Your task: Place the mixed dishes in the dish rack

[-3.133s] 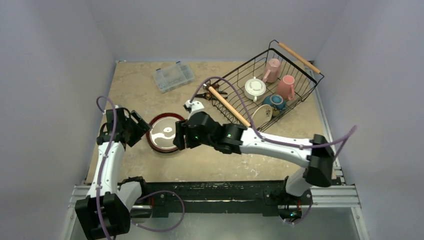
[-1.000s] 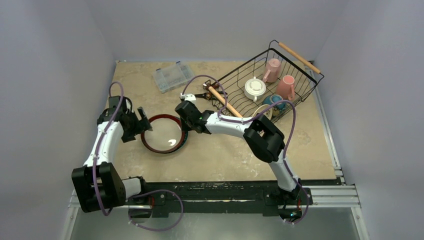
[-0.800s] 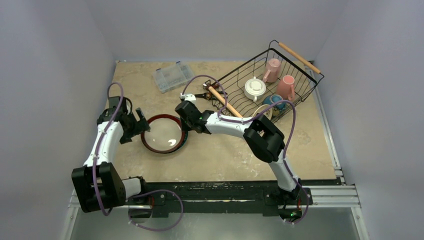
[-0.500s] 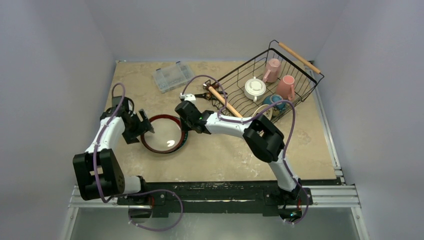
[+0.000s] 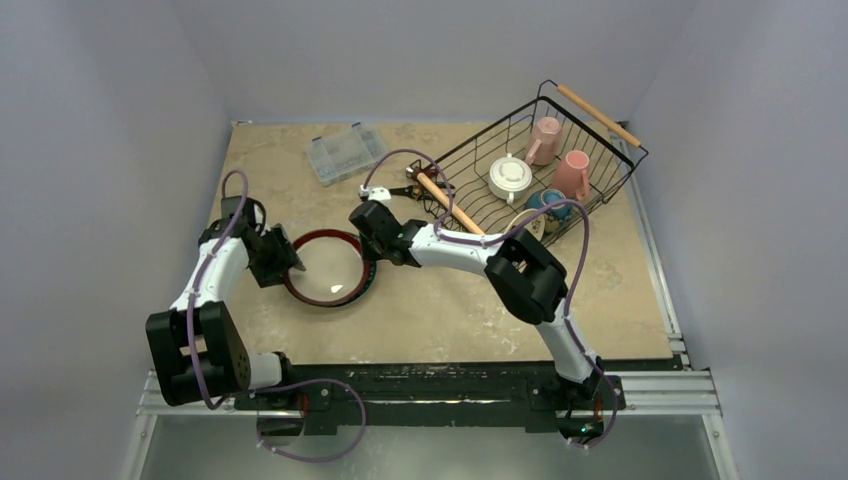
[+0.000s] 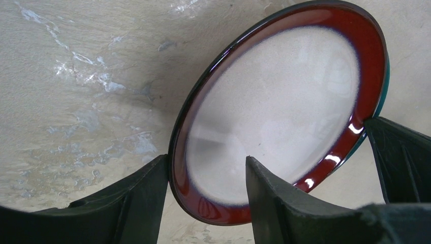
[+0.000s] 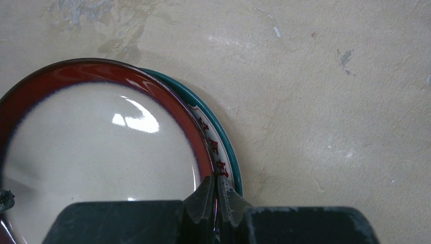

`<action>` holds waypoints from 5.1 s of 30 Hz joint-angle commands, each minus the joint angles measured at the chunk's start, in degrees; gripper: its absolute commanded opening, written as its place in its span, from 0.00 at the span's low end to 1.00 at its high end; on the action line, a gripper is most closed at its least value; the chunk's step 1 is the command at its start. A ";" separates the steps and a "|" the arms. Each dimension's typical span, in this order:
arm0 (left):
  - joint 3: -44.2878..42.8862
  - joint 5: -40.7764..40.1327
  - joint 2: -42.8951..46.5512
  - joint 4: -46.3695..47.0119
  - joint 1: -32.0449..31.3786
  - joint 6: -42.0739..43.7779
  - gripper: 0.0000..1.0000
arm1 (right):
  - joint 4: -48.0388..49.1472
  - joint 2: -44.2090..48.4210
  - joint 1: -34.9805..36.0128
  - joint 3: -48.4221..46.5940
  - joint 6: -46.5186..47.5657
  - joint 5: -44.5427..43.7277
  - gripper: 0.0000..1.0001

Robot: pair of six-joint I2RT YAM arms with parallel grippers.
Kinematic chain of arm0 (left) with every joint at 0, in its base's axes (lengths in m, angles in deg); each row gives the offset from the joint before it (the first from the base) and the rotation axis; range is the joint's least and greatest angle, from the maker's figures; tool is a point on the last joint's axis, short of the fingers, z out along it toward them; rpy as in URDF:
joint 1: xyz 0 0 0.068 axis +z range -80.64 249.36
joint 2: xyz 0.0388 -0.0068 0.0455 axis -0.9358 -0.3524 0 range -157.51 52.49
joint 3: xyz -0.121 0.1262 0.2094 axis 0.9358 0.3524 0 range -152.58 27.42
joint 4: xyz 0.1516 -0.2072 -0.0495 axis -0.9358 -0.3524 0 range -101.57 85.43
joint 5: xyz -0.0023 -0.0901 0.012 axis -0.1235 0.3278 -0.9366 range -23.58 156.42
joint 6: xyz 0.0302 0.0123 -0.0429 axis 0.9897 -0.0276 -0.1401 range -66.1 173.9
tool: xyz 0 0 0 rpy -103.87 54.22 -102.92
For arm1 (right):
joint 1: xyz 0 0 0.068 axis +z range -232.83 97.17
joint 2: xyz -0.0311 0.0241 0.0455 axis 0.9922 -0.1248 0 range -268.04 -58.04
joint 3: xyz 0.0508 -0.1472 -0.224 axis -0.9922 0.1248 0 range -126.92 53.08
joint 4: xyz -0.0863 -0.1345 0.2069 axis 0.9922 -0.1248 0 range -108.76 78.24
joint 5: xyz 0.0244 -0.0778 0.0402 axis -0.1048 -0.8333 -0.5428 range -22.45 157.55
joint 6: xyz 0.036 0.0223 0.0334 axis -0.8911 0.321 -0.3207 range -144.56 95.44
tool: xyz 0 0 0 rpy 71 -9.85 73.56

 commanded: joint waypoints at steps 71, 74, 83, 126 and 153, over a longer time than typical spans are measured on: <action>11.75 15.64 29.08 12.05 -0.19 -7.18 0.00 | -8.95 9.31 1.98 0.19 2.91 -3.96 0.05; 11.28 15.85 31.98 10.69 -0.14 -7.47 0.00 | -11.61 12.17 1.98 -0.41 3.83 -4.94 0.09; 8.78 29.97 42.08 12.23 -0.19 -9.49 0.00 | -13.86 29.06 1.88 7.72 8.27 -3.67 0.34; -3.61 51.38 46.59 11.56 -26.14 -9.32 0.00 | -9.97 60.79 -1.14 24.56 12.54 55.38 0.73; -3.31 55.31 46.10 2.30 -26.65 0.71 0.00 | -2.44 62.75 -11.23 32.52 11.18 69.37 0.53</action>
